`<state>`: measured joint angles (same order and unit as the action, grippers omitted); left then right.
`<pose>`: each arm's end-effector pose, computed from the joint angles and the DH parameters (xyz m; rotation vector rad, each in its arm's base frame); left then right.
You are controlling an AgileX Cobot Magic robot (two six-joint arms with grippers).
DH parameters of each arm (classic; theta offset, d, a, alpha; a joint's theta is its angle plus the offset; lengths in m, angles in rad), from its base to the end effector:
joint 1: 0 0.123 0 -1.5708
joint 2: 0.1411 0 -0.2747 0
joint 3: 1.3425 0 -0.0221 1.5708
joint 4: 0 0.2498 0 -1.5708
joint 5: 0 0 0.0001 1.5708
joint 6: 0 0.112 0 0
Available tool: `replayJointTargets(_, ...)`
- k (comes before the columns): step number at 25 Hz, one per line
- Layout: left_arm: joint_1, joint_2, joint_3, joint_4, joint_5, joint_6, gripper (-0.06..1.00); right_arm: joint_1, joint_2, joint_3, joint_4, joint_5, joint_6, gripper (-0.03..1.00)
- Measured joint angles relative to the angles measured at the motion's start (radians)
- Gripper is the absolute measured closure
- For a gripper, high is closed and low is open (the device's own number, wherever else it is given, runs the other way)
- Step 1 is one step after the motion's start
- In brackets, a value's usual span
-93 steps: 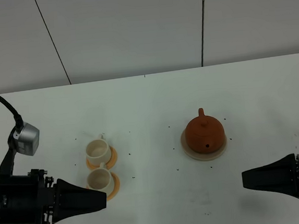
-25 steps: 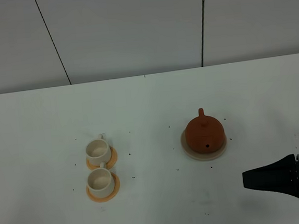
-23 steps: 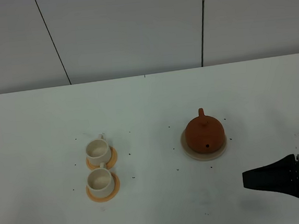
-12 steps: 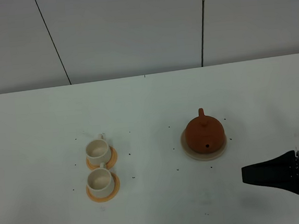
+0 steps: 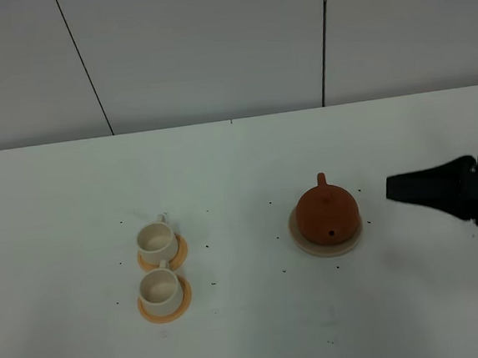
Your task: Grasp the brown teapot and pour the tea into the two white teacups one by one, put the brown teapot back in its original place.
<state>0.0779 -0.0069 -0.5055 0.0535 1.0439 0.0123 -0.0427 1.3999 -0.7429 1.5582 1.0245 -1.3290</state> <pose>0.0221 0.0069 0.2708 -0.0684 2.0149 0.1211 0.2662 0.0845 0.2491 -0.3307 2.0323 1.1964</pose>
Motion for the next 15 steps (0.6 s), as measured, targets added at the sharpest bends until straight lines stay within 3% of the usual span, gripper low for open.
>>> replayJointTargets(4, 0.0, 0.0, 0.0, 0.0, 0.0, 0.001, 0.57, 0.038, 0.001, -0.123, -0.112, -0.179, 0.122, 0.73)
replayJointTargets(10, 0.0, 0.0, 0.0, 0.0, 0.0, 0.002, 0.57, 0.196, 0.068, -0.248, -0.311, -0.461, 0.275, 0.73)
replayJointTargets(15, 0.0, 0.0, 0.0, 0.0, 0.0, 0.002, 0.57, 0.262, 0.229, -0.361, -0.395, -0.561, 0.343, 0.71)
